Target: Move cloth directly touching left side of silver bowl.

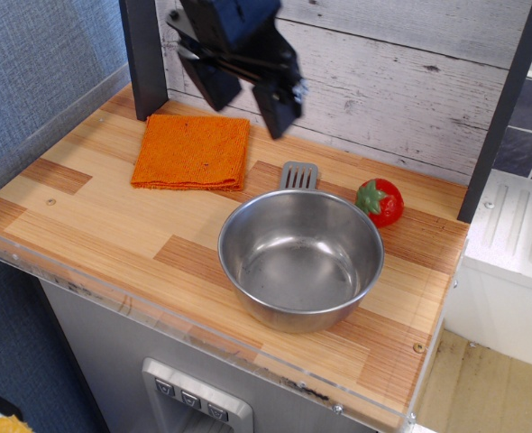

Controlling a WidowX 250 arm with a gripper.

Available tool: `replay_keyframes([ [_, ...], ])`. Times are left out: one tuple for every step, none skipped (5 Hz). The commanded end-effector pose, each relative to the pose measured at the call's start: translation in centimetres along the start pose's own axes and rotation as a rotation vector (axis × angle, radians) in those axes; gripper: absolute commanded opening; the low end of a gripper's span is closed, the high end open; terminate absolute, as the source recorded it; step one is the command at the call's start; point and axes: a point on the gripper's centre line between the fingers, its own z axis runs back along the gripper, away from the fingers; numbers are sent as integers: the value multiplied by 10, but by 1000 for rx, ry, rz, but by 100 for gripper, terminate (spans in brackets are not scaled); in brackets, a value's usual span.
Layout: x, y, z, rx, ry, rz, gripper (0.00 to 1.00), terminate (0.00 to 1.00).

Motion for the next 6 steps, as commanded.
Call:
replay_keyframes([
  [30,47,-1,32,-26,65,100,0],
  [29,63,-13,41,7,107,100,0],
  [27,77,-30,53,41,152,100,0],
  [29,88,-47,60,52,174,100,0],
  [28,99,-65,49,82,179,100,0],
  [26,111,-75,57,97,199,100,0],
])
